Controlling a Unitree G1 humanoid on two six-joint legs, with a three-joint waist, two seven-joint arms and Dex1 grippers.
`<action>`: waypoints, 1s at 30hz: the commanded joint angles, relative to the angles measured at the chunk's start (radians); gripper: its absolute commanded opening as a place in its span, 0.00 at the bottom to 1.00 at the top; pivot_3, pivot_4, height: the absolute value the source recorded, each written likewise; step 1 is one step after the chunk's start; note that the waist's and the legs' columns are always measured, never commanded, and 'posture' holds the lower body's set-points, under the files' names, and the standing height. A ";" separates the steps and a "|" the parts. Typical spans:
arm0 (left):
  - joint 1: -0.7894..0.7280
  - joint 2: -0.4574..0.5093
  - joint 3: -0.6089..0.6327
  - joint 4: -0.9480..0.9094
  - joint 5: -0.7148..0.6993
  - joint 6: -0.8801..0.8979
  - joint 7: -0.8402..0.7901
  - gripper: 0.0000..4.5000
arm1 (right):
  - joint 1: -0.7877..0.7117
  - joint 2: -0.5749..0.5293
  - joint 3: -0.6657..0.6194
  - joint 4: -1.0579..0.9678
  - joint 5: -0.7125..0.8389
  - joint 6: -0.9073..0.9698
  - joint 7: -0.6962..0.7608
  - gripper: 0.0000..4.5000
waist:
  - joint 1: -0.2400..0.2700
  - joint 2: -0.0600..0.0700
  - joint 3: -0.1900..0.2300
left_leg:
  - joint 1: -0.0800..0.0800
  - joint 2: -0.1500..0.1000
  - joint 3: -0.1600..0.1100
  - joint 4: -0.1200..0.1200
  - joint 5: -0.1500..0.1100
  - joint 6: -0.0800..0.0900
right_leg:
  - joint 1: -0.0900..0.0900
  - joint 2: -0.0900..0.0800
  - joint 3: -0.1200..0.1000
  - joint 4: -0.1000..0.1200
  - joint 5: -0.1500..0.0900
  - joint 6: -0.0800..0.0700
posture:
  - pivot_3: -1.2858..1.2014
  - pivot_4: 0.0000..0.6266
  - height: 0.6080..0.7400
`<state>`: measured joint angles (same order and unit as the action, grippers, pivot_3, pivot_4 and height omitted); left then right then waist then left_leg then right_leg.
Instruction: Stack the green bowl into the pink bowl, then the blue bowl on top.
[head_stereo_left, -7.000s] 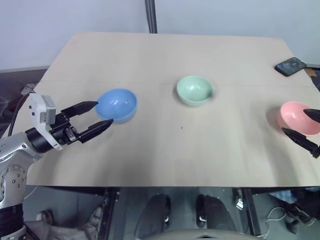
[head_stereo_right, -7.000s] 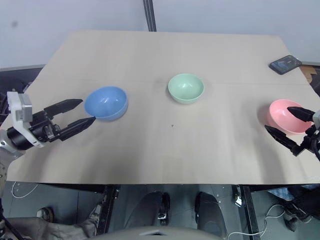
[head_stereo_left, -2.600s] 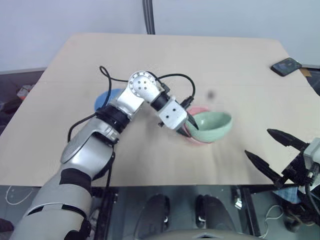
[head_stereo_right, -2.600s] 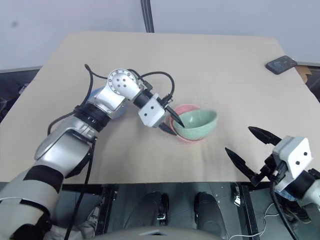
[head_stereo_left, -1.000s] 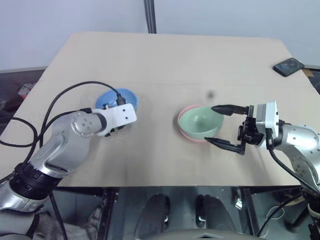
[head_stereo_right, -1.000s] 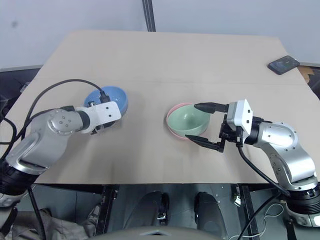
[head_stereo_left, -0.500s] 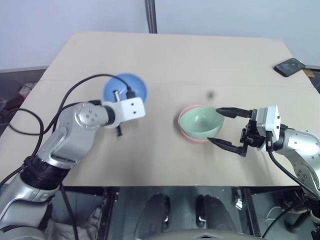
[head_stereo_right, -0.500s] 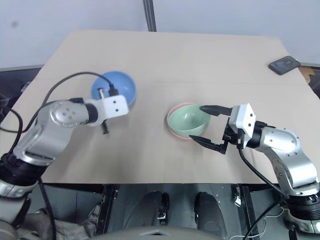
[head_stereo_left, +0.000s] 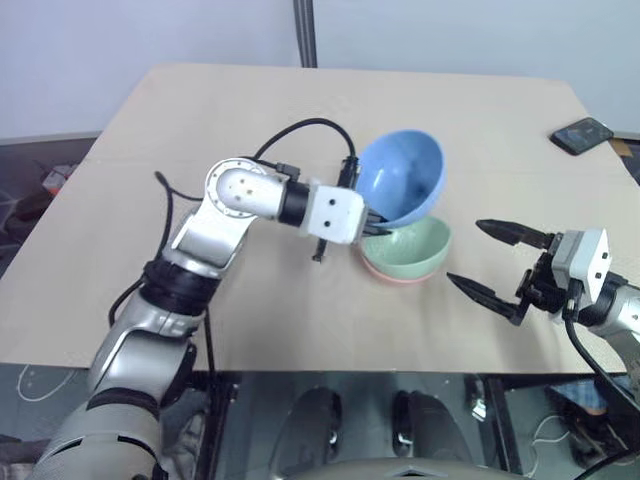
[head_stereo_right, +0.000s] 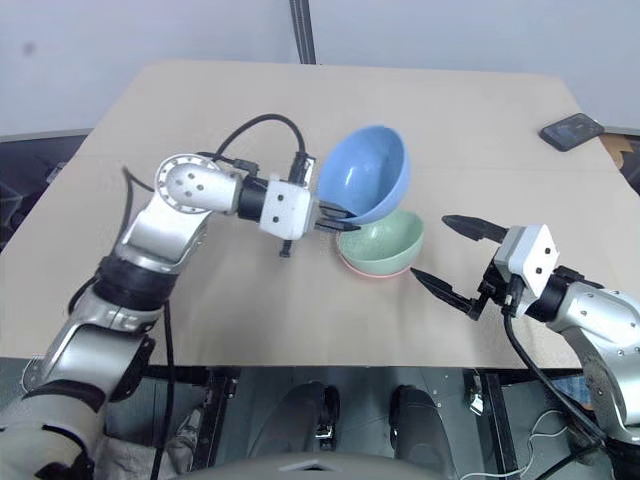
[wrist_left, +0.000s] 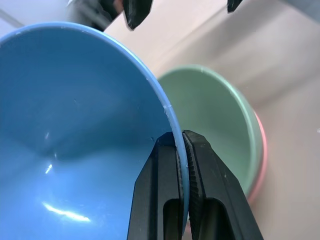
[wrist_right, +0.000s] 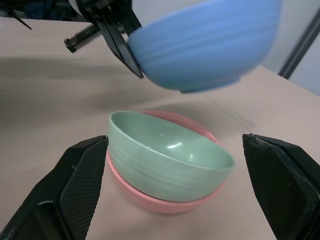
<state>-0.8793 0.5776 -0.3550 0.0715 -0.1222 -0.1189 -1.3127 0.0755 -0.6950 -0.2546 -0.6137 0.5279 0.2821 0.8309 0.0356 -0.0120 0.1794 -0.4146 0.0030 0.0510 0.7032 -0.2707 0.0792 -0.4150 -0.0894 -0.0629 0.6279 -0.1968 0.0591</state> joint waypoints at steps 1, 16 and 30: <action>-0.043 -0.023 -0.003 0.046 -0.041 -0.021 -0.085 0.33 | 0.024 -0.008 -0.043 -0.076 0.018 0.015 -0.036 1.00 | -0.002 0.000 0.000 | 0.000 0.000 0.000 0.000 0.000 0.000 | 0.000 0.000 0.000 0.000 0.000 0.000 | 0.52 0.24 1.00; 0.340 0.070 0.359 -0.302 -0.304 0.492 0.221 0.94 | -0.089 -0.053 0.041 0.079 0.012 0.127 -0.038 1.00 | -0.023 0.000 0.000 | 0.000 0.001 -0.001 0.000 0.000 0.001 | 0.000 0.000 0.001 0.000 0.000 0.000 | 0.52 0.24 1.00; 0.960 0.182 0.827 -0.619 -0.405 0.582 0.378 0.99 | 0.032 -0.224 -0.227 0.256 0.072 0.096 0.218 1.00 | -0.011 0.001 0.000 | 0.000 0.001 -0.003 -0.001 -0.001 -0.001 | 0.001 -0.009 -0.001 -0.001 -0.002 -0.005 | 0.52 0.24 1.00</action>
<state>0.0728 0.7417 0.4199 -0.5025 -0.4873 0.4524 -0.9375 0.1072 -0.8990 -0.4181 -0.3477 0.5667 0.3833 1.0187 0.0241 -0.0108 0.1789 -0.4138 0.0042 0.0480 0.7026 -0.2729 0.0790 -0.4143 -0.0986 -0.0644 0.6267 -0.1992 0.0546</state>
